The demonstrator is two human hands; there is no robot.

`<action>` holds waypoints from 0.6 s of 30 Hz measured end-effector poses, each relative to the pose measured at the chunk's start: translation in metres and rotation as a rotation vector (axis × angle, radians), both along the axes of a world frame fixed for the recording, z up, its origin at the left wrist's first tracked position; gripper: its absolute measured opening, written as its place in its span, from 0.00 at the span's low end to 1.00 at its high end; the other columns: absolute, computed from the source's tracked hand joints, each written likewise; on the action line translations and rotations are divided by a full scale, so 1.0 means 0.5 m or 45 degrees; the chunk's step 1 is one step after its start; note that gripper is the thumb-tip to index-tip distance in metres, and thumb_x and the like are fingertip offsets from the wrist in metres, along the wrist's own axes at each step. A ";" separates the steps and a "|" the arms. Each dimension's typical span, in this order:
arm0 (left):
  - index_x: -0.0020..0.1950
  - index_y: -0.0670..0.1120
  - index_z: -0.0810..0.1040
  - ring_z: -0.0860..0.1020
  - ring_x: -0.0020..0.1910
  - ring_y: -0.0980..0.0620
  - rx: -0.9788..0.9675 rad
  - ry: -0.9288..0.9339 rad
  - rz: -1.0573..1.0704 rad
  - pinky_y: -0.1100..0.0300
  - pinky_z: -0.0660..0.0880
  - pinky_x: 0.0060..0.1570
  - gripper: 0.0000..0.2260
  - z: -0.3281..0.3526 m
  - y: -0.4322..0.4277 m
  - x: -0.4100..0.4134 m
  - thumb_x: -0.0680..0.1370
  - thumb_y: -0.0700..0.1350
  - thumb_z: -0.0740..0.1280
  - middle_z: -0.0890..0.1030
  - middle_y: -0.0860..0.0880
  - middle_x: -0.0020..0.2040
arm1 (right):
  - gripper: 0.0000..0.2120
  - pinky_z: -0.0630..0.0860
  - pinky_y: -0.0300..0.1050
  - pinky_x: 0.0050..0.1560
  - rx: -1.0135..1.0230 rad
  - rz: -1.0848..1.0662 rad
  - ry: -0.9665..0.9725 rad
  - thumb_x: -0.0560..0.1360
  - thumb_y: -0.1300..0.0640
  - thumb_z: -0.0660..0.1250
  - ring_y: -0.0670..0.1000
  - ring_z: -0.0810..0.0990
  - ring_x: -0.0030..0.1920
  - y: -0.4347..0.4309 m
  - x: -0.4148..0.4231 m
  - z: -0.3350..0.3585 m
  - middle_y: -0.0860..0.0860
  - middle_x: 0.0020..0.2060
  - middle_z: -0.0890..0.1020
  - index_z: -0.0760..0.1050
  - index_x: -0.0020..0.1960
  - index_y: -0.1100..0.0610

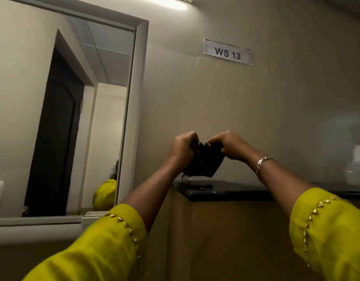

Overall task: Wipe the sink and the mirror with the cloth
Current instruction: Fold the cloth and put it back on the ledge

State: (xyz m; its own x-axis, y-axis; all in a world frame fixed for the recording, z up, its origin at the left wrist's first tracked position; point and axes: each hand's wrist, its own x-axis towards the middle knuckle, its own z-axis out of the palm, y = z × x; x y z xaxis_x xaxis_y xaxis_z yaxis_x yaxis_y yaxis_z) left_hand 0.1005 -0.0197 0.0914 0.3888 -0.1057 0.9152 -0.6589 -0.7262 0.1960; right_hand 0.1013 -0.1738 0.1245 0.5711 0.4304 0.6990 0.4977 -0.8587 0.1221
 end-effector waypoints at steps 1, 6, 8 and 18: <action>0.46 0.37 0.77 0.74 0.41 0.50 0.008 0.047 -0.023 0.61 0.68 0.36 0.08 -0.014 -0.004 0.008 0.72 0.30 0.61 0.78 0.42 0.42 | 0.24 0.73 0.44 0.53 -0.024 -0.011 0.026 0.70 0.74 0.59 0.56 0.79 0.55 -0.012 0.009 -0.017 0.57 0.55 0.82 0.78 0.60 0.57; 0.47 0.38 0.77 0.76 0.43 0.49 0.057 0.216 -0.155 0.59 0.71 0.39 0.07 -0.059 -0.024 0.011 0.72 0.30 0.64 0.78 0.44 0.43 | 0.23 0.76 0.51 0.57 0.070 0.057 0.133 0.70 0.76 0.59 0.57 0.80 0.54 -0.061 0.009 -0.083 0.59 0.53 0.82 0.78 0.59 0.58; 0.49 0.37 0.77 0.78 0.47 0.46 0.097 0.257 -0.177 0.56 0.76 0.45 0.07 -0.064 -0.030 -0.007 0.73 0.31 0.64 0.80 0.40 0.49 | 0.23 0.77 0.51 0.56 0.097 0.102 0.164 0.70 0.76 0.59 0.57 0.80 0.53 -0.075 0.002 -0.097 0.59 0.52 0.82 0.78 0.58 0.59; 0.51 0.36 0.76 0.78 0.53 0.44 0.212 0.484 -0.262 0.52 0.76 0.56 0.07 -0.074 -0.006 -0.065 0.73 0.32 0.64 0.80 0.38 0.53 | 0.18 0.74 0.39 0.58 0.141 0.267 0.451 0.73 0.72 0.64 0.44 0.79 0.51 -0.108 -0.038 -0.119 0.51 0.53 0.81 0.76 0.60 0.60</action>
